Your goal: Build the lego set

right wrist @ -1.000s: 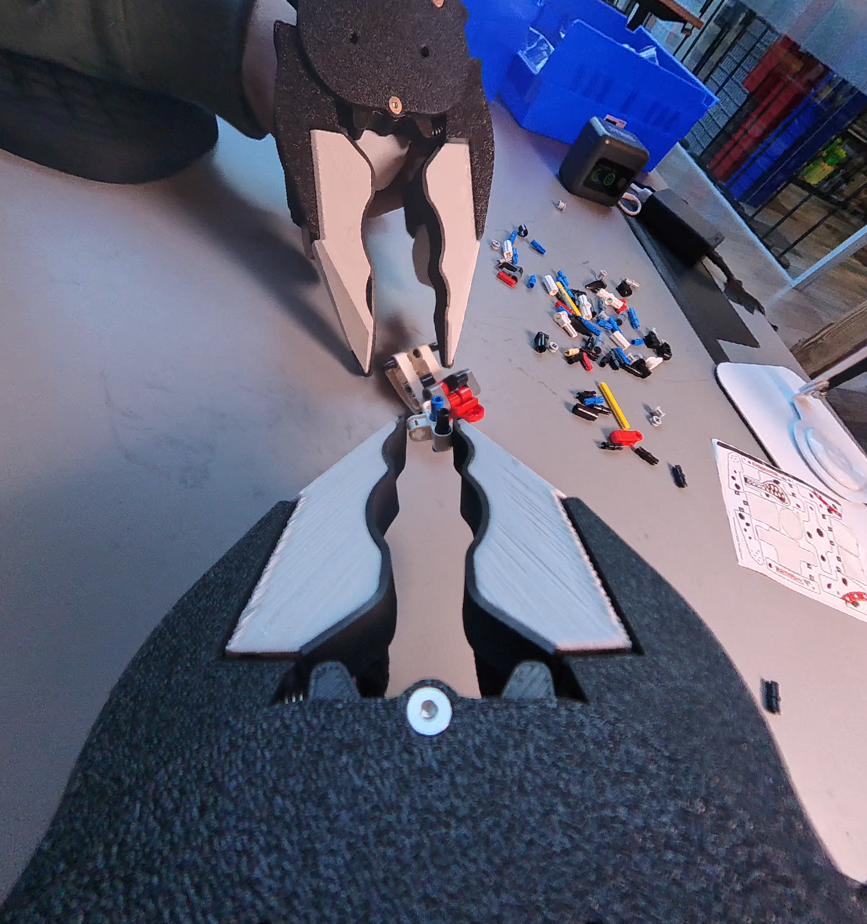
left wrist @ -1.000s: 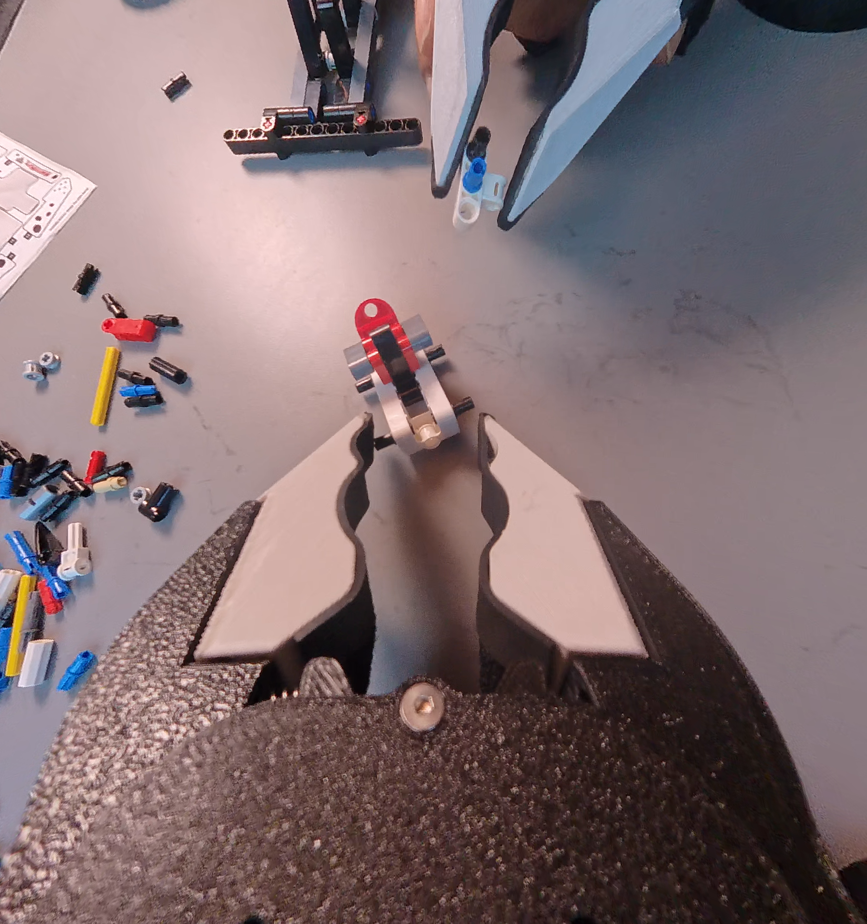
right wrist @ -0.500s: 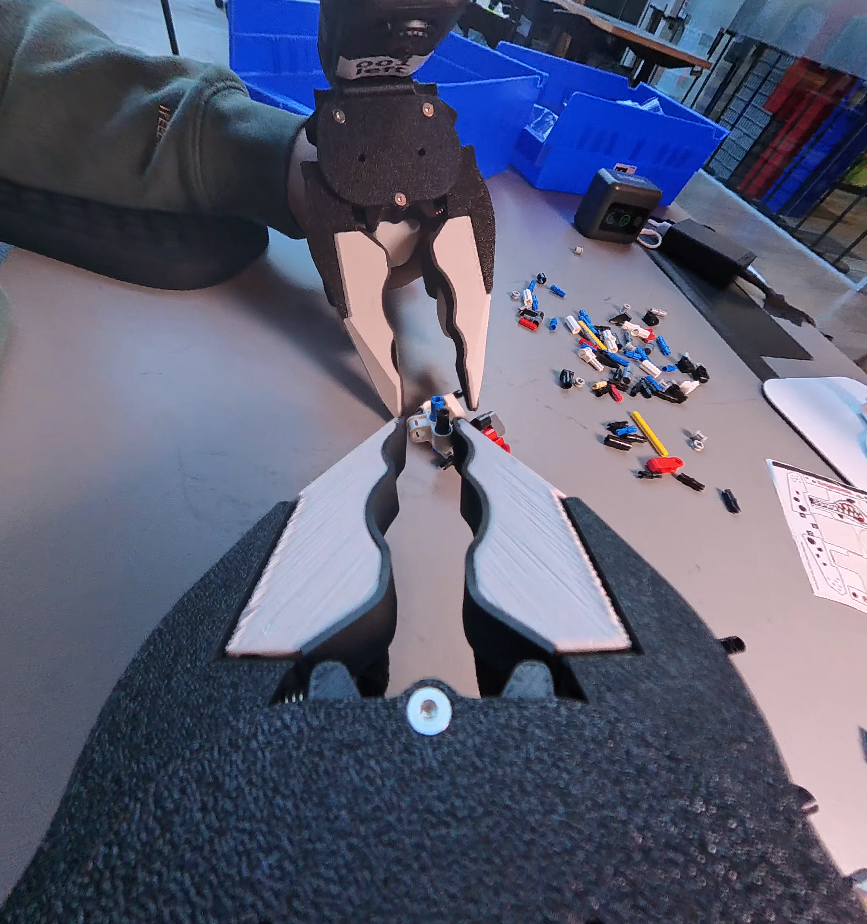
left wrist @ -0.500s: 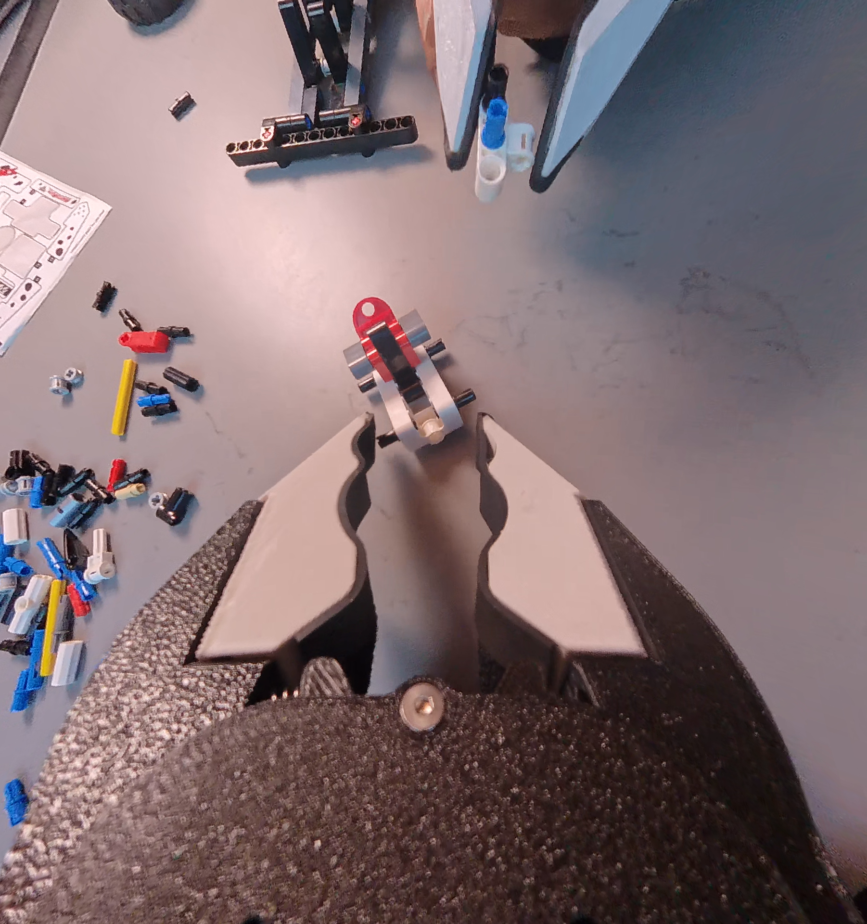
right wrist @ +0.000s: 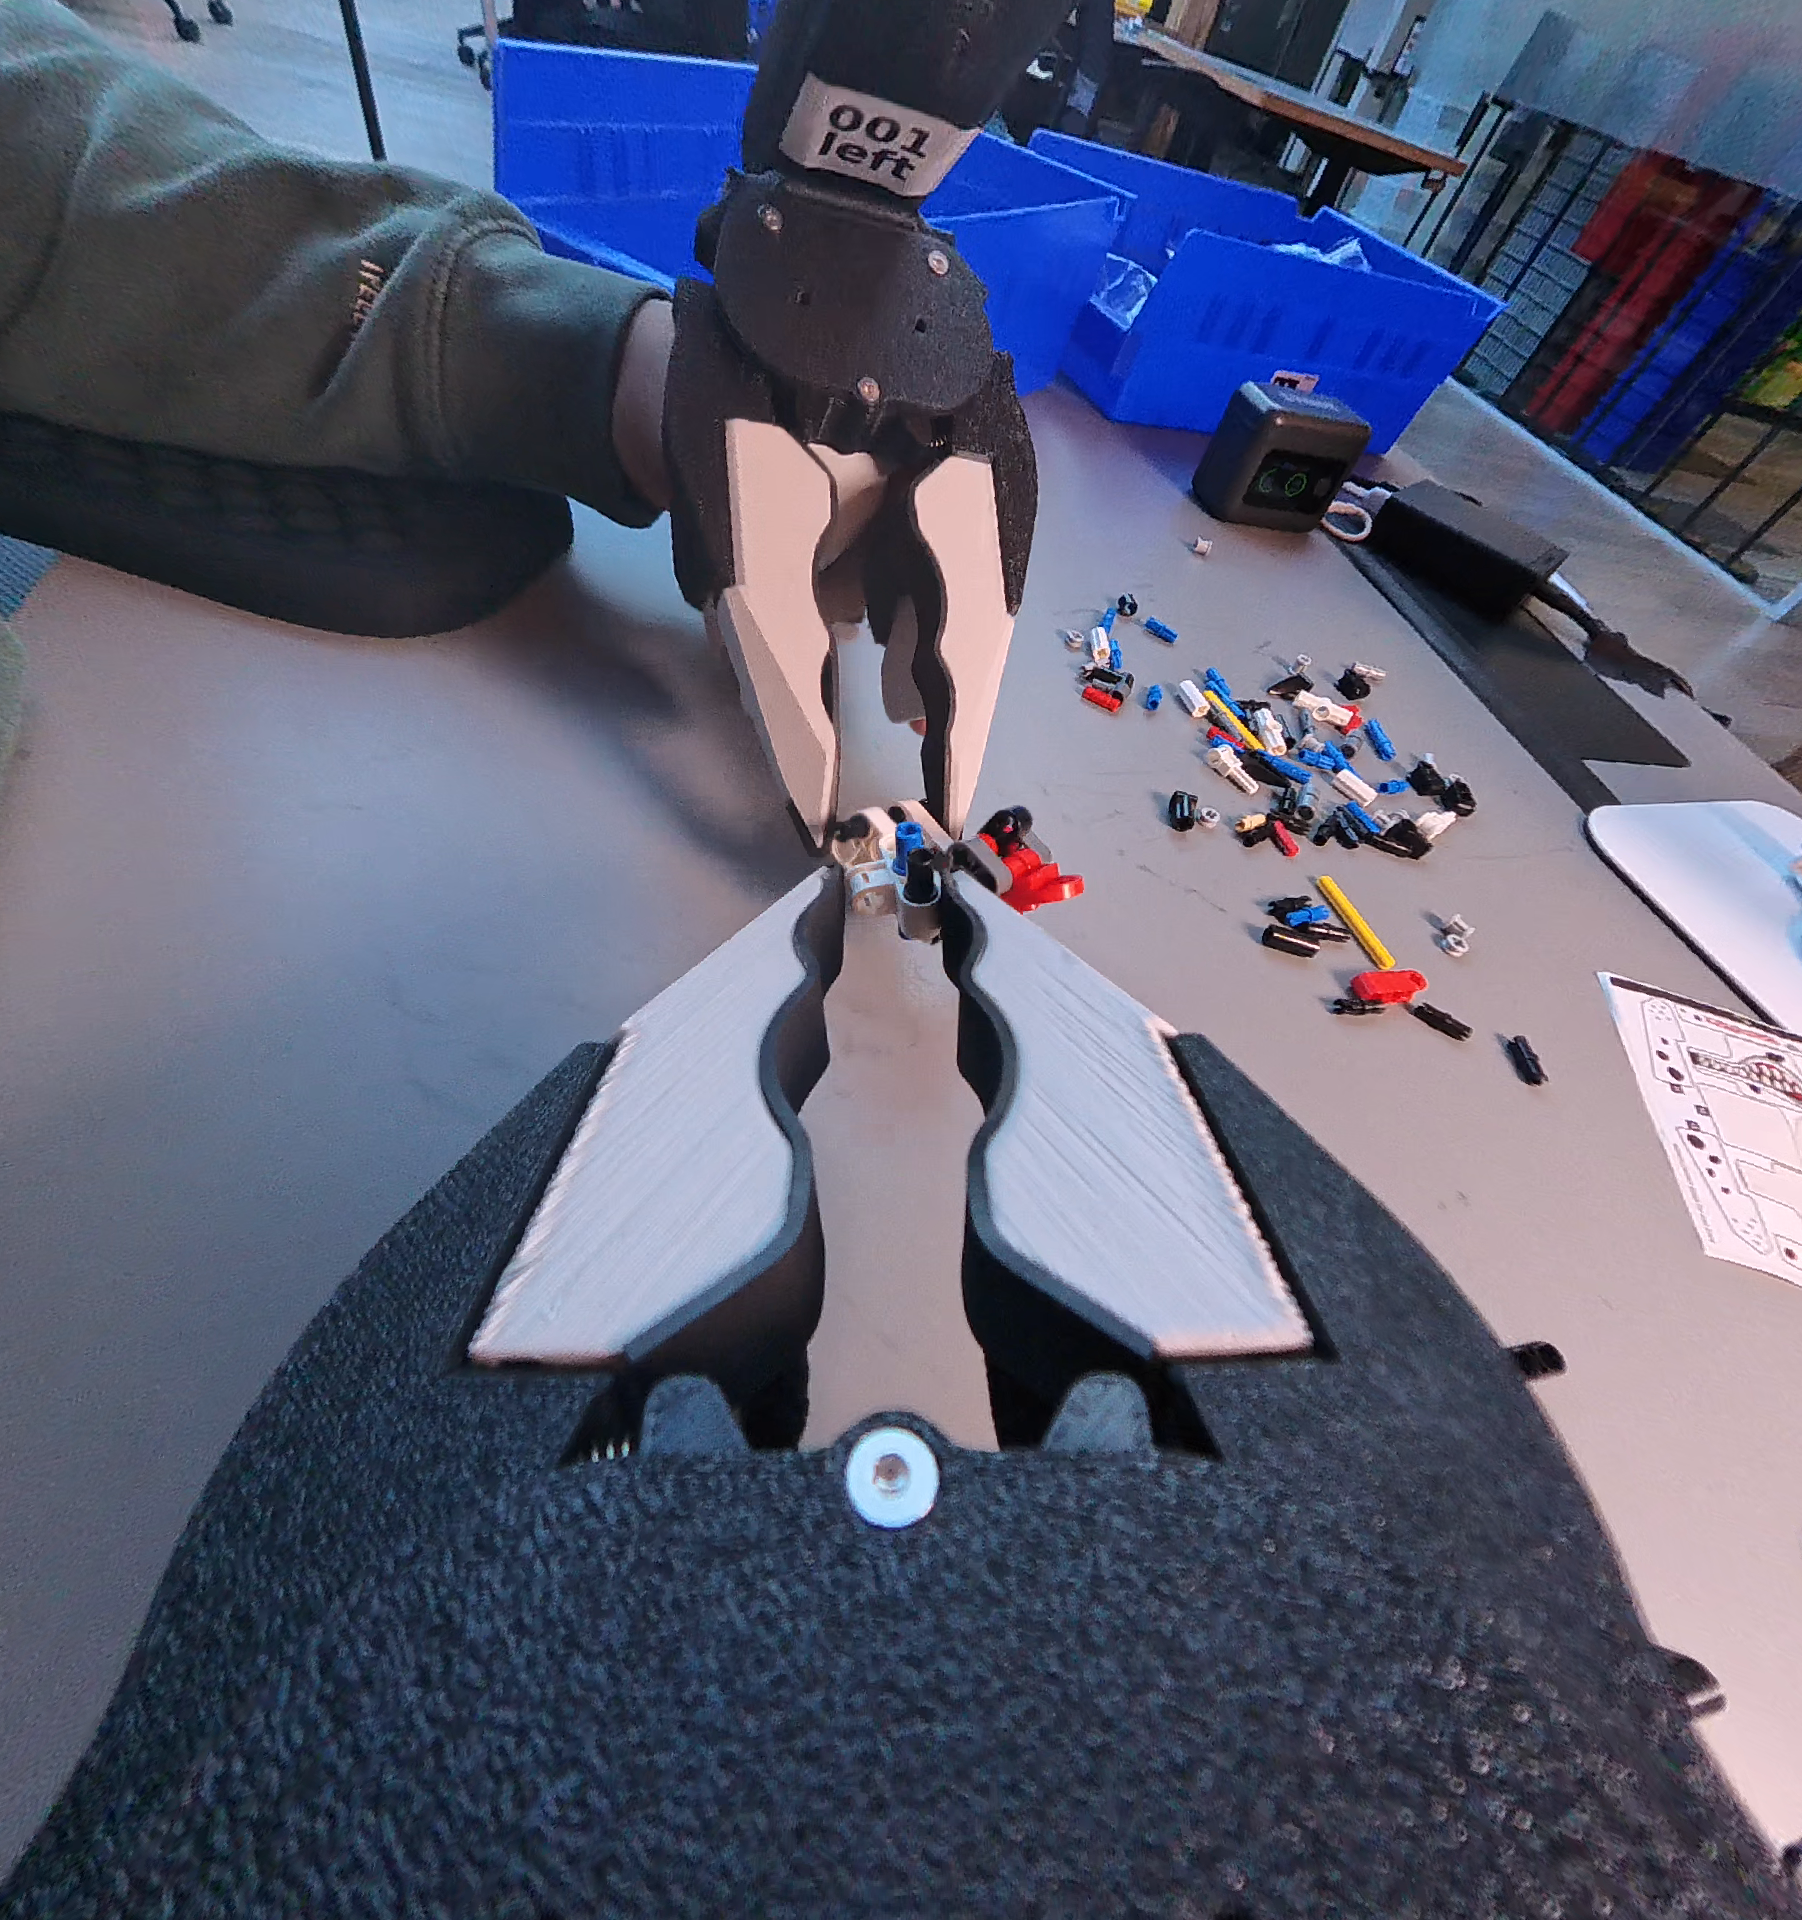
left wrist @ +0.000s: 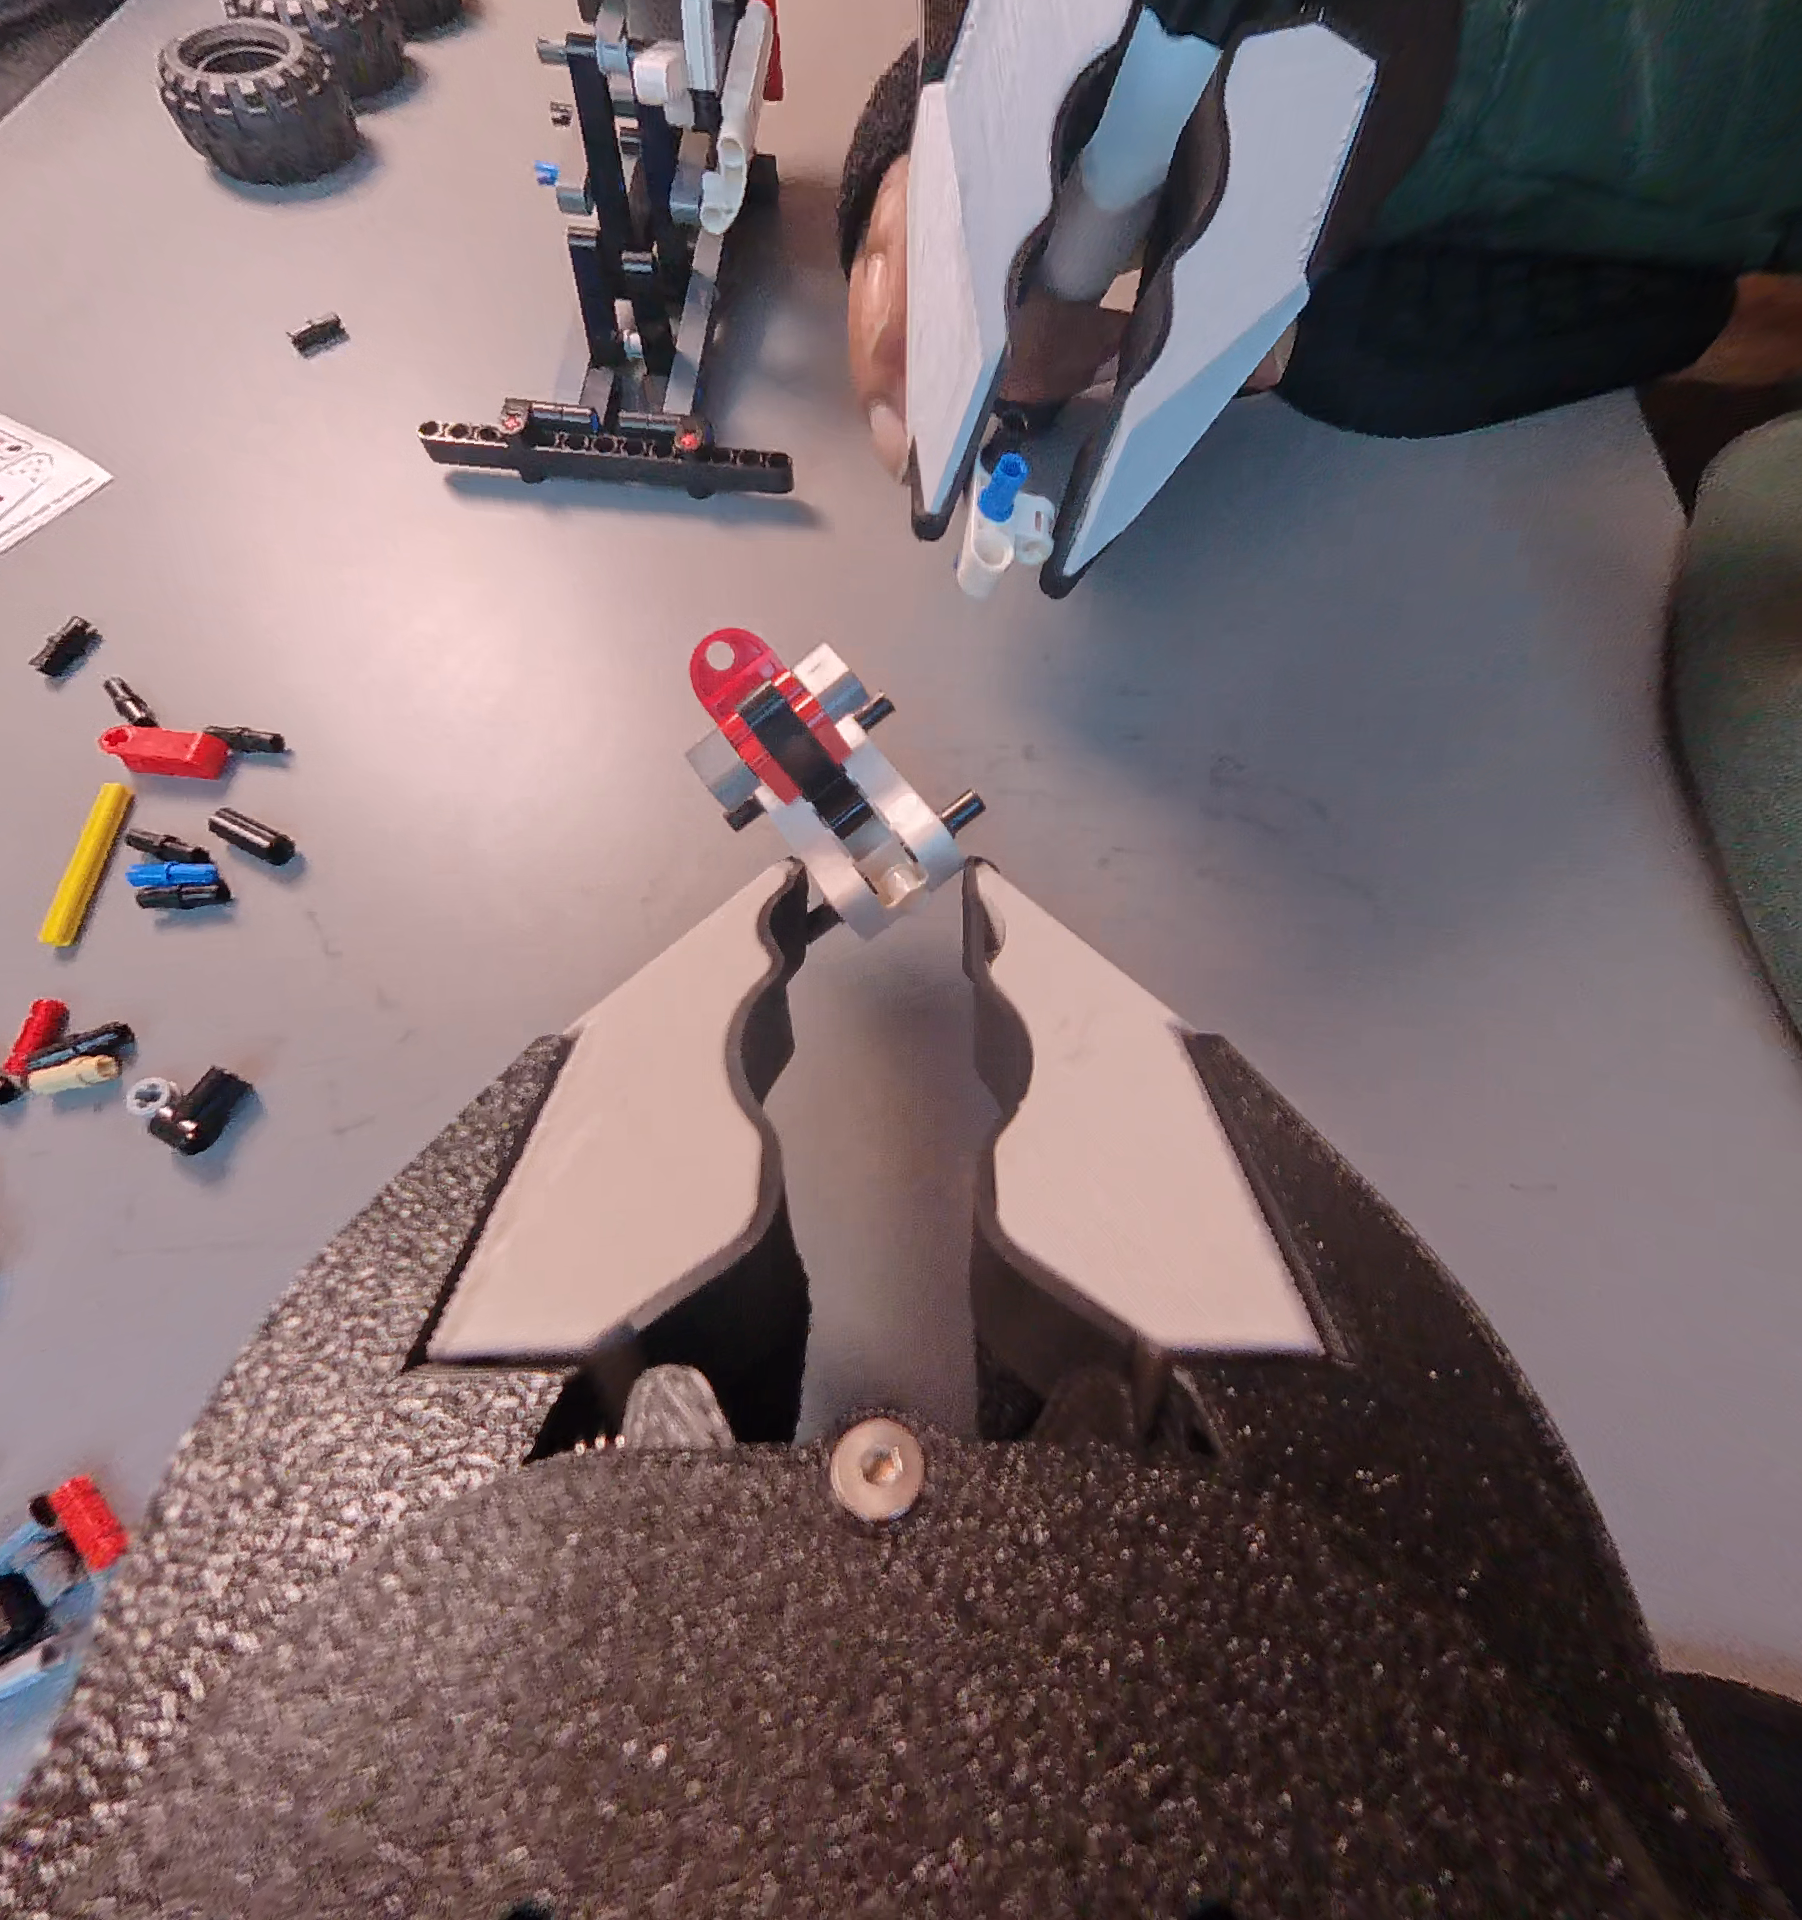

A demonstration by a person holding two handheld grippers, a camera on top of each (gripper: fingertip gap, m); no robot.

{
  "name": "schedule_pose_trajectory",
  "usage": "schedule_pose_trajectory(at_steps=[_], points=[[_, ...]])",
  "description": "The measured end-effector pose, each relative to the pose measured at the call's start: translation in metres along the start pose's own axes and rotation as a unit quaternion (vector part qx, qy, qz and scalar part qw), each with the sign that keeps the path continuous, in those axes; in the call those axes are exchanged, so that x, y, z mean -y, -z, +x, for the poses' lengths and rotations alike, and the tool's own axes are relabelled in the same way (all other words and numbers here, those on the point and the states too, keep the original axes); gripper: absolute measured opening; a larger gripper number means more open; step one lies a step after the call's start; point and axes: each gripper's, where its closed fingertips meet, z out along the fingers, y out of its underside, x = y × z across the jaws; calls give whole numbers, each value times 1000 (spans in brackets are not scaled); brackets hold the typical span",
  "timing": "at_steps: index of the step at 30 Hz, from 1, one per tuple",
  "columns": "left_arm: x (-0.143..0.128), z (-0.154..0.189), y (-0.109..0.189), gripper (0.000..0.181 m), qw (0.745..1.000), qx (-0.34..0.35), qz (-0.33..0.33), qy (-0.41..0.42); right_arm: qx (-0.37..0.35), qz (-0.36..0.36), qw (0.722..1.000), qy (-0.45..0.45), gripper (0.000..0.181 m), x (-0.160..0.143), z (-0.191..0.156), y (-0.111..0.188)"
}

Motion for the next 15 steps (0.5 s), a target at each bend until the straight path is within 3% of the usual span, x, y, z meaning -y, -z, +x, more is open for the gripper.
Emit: schedule_pose_trajectory(at_steps=[10,15], points=[[9,10,2,29,999,-31,21,15,11,12,1000,5,18,3,-5,0],[1,11,-2,29,1000,-28,-4,8,14,7,1000,6,18,1,-6,-1]])
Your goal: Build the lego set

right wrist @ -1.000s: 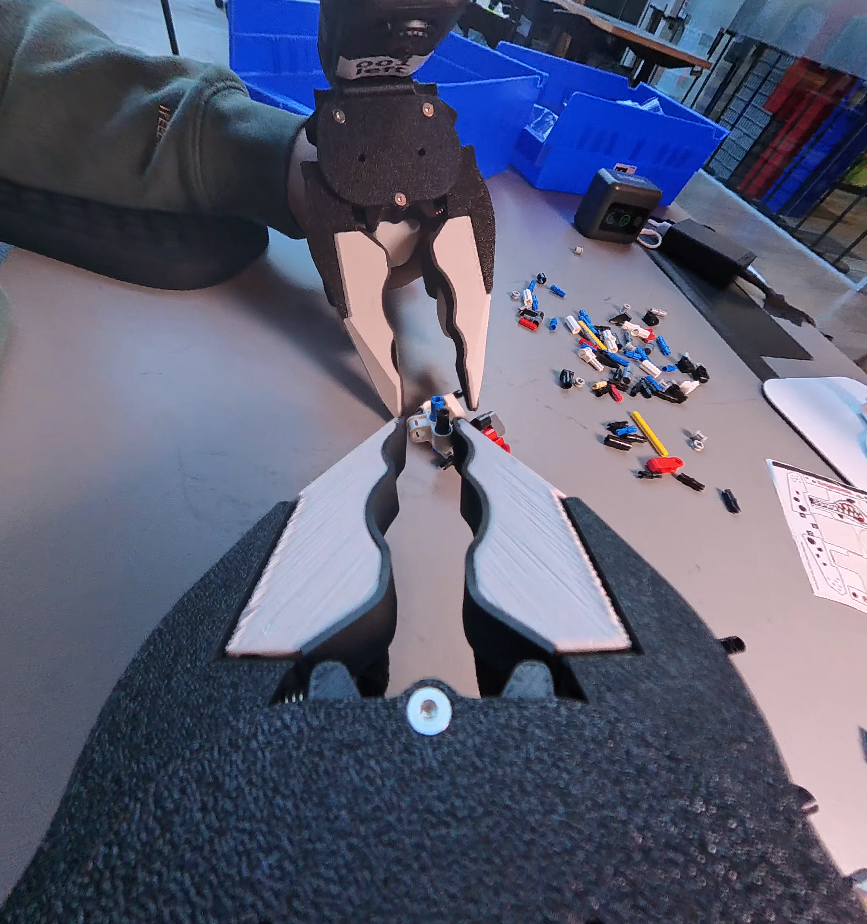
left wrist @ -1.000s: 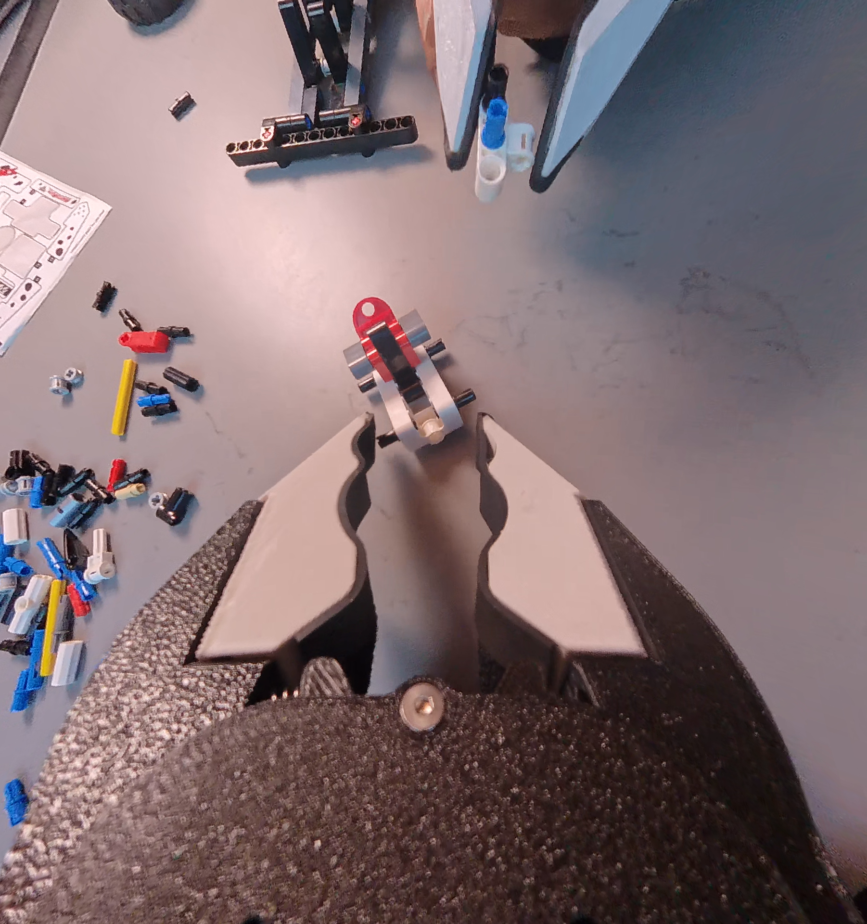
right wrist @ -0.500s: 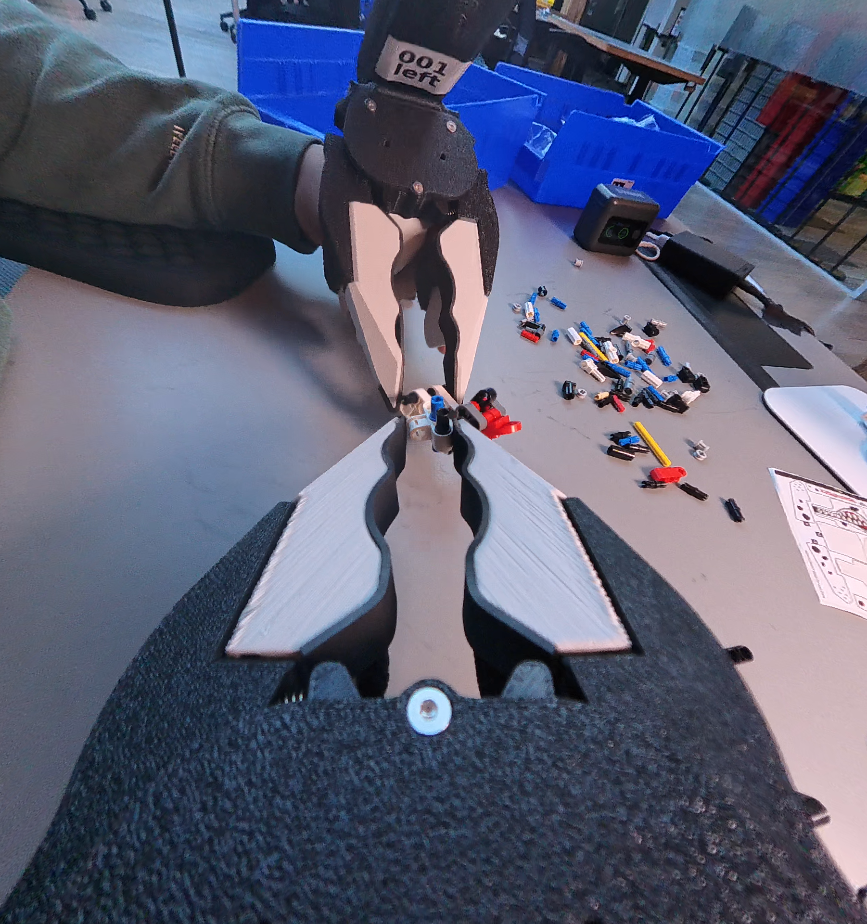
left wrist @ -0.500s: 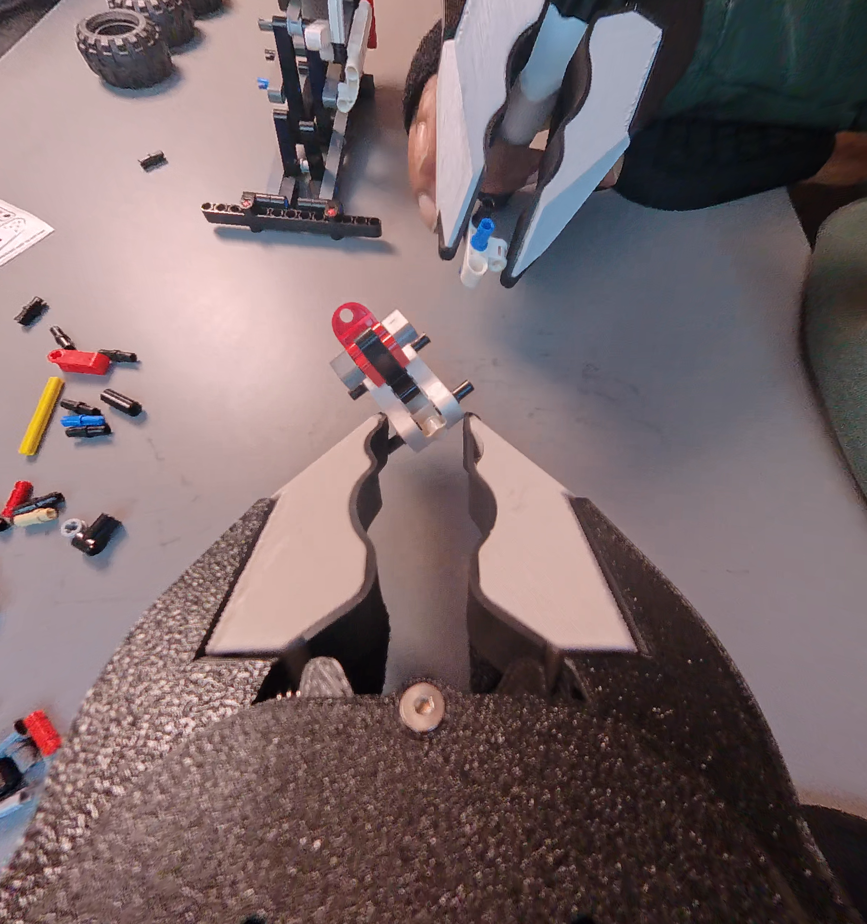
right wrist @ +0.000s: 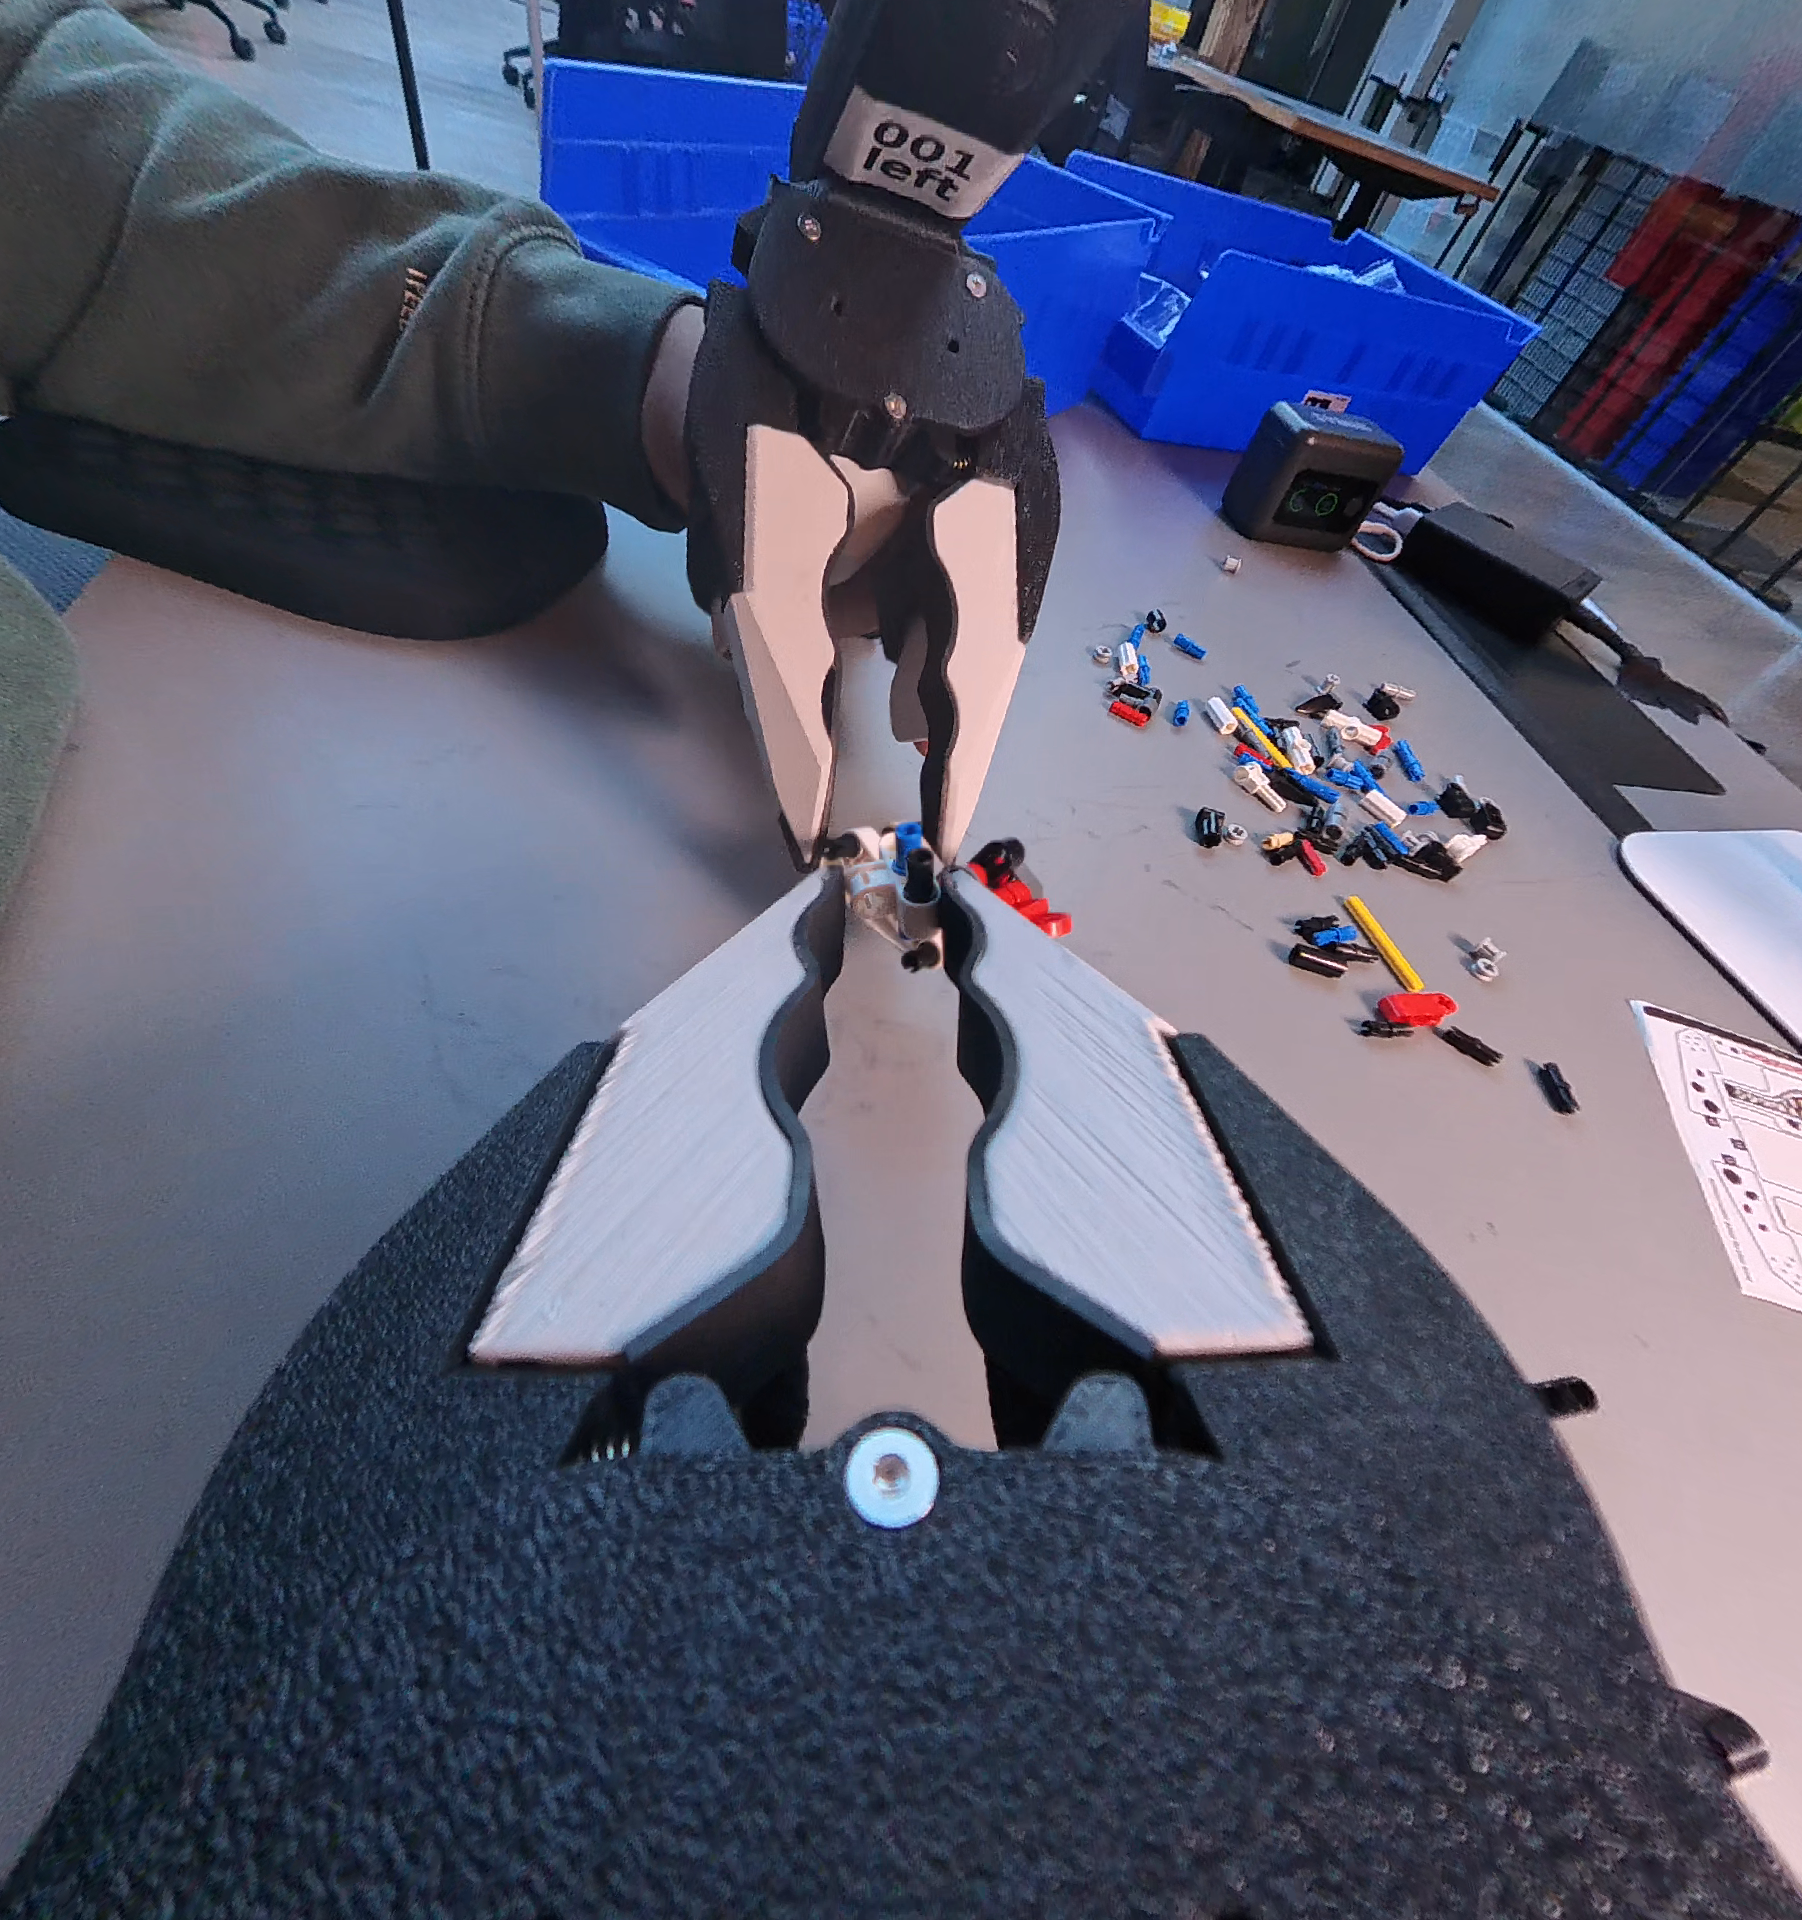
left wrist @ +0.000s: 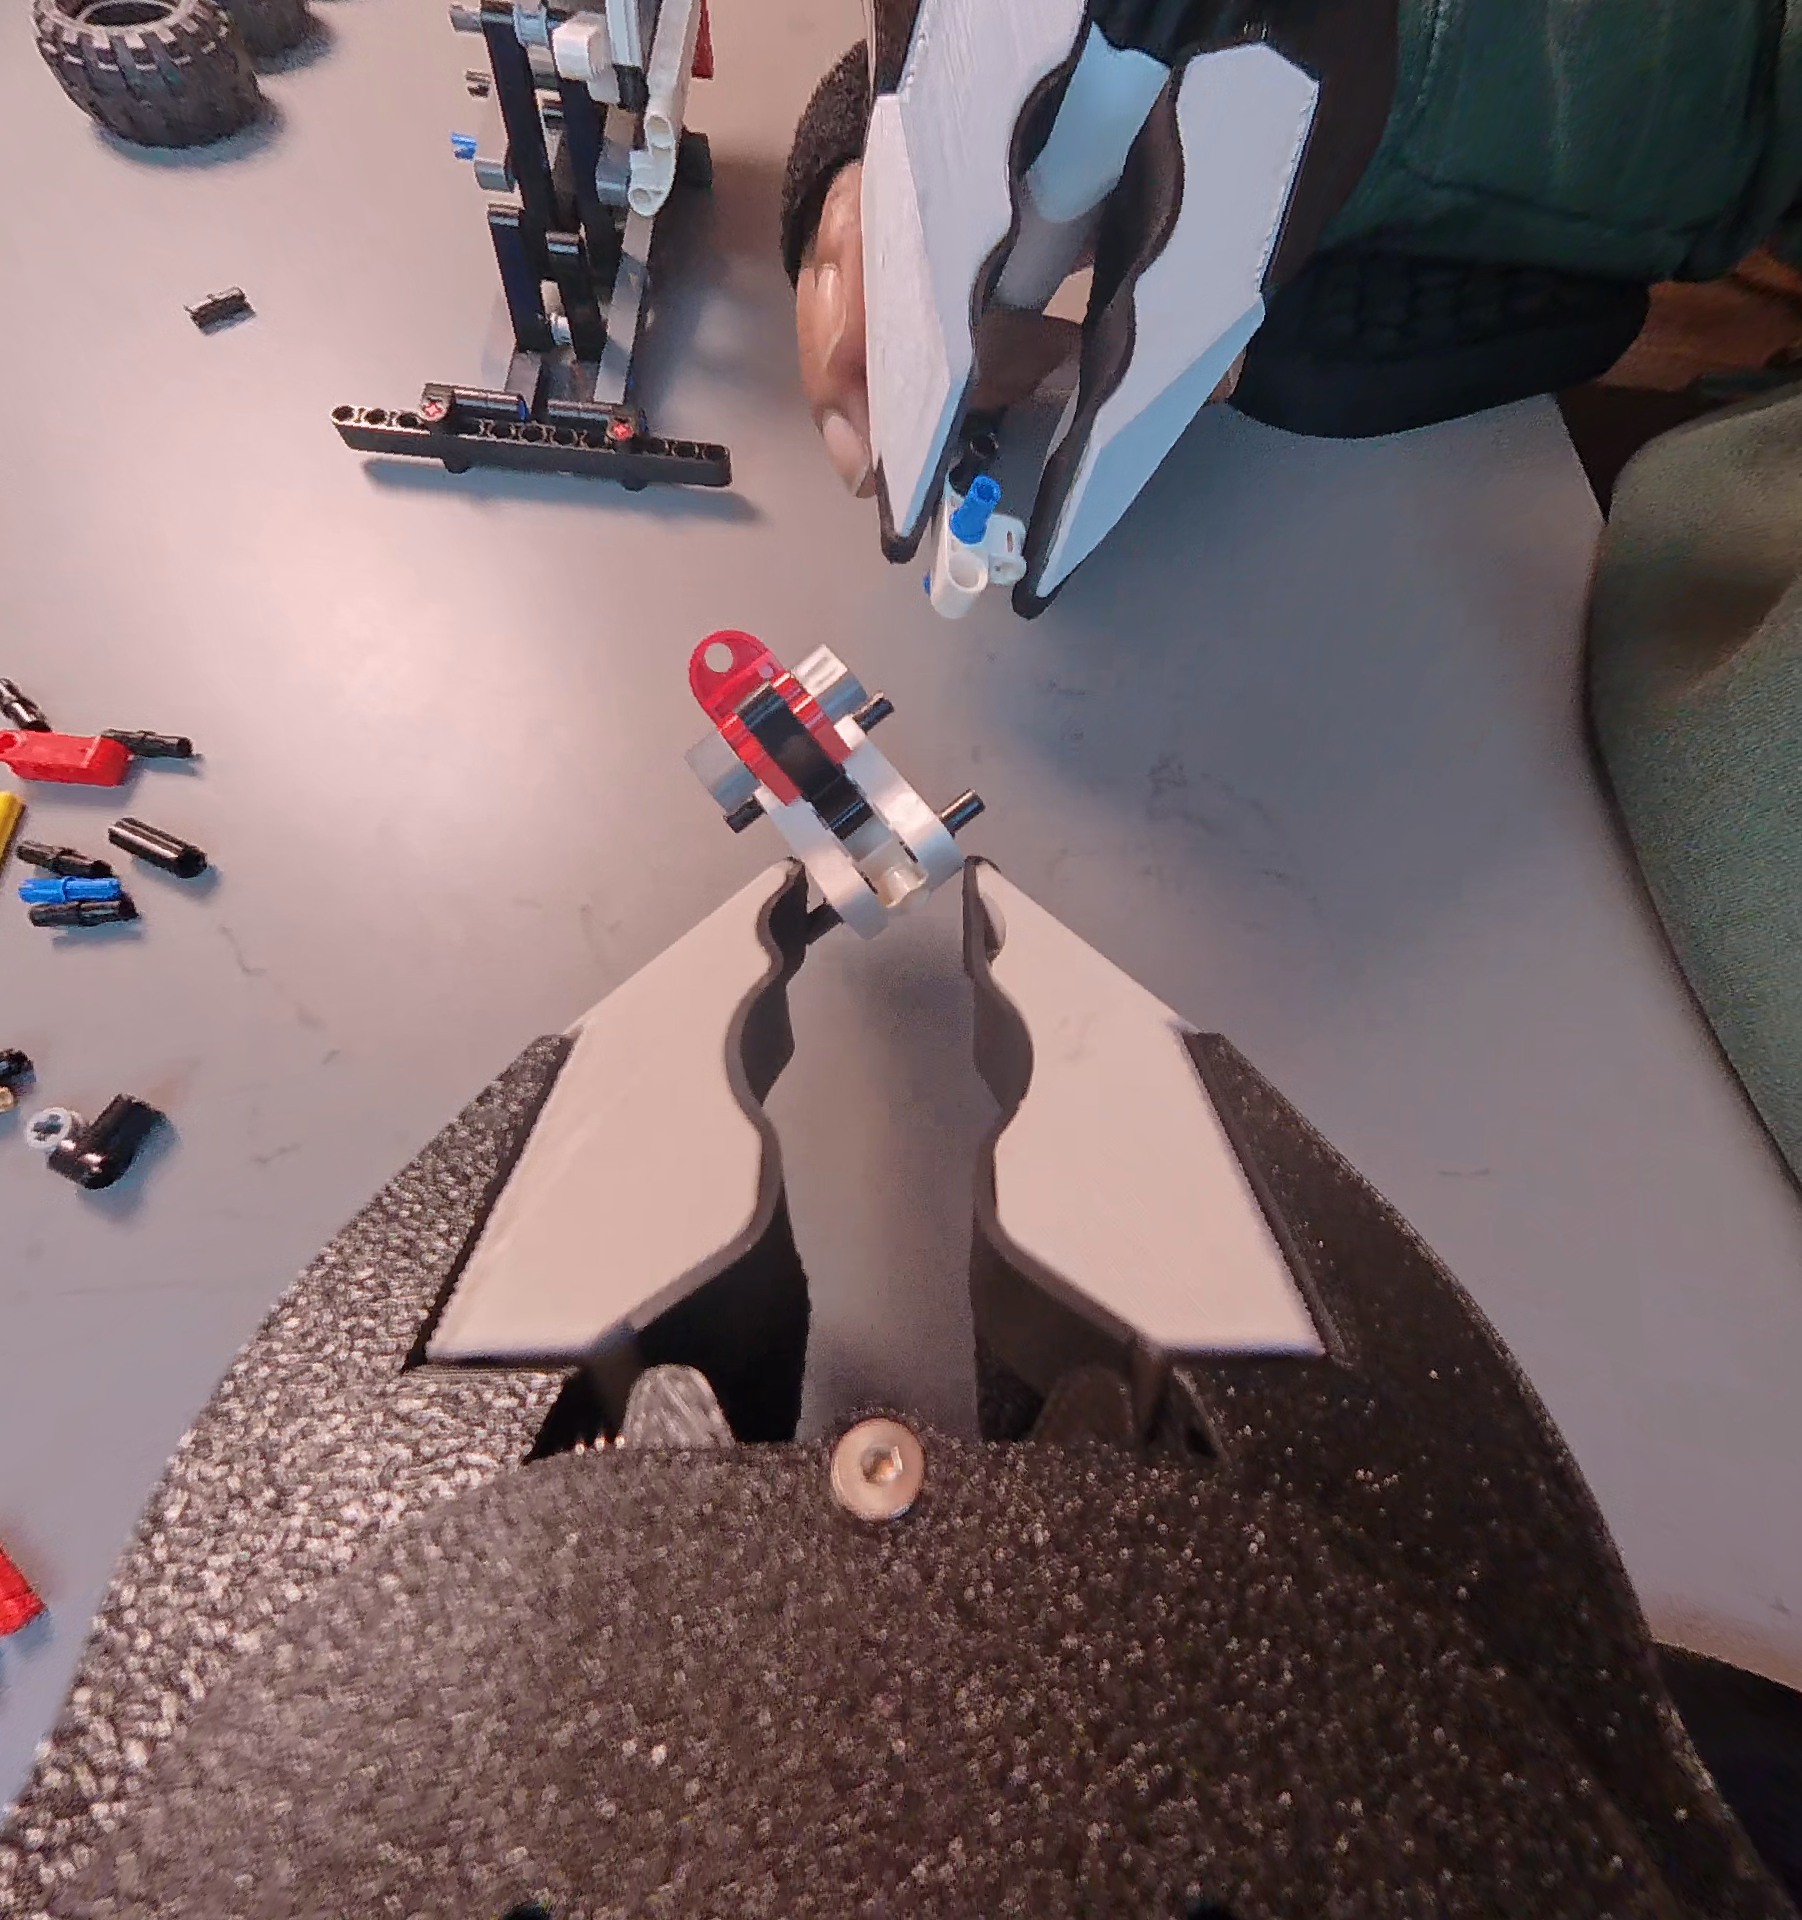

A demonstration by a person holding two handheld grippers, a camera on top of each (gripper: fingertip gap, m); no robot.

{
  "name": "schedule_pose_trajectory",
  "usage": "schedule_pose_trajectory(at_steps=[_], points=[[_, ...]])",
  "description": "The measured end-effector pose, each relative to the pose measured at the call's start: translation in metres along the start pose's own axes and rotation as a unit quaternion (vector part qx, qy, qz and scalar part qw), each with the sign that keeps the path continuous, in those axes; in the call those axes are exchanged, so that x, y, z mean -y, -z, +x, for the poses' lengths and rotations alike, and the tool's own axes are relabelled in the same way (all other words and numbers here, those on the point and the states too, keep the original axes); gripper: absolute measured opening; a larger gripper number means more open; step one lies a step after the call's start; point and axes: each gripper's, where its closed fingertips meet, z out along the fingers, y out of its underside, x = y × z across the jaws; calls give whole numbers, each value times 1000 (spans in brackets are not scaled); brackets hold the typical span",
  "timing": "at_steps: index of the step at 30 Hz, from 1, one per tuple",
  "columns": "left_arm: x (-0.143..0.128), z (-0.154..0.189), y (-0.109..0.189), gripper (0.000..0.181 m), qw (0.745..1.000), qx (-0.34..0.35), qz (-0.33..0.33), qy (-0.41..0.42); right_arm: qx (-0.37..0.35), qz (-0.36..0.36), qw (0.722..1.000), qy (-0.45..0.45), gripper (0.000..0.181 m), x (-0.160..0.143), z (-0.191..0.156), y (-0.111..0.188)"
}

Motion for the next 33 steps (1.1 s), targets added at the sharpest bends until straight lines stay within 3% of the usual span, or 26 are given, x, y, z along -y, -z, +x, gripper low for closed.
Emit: schedule_pose_trajectory(at_steps=[22,29,33], points=[[-18,2,-6,30,999,0,-53,-13,-7,-12,1000,5,18,-3,1,-1],[-32,33,18,30,990,-88,-113,6,-23,-26,999,5,18,-9,9,2],[-38,58,51,30,958,-181,-216,46,-25,-23,999,-9,18,-9,13,3]])
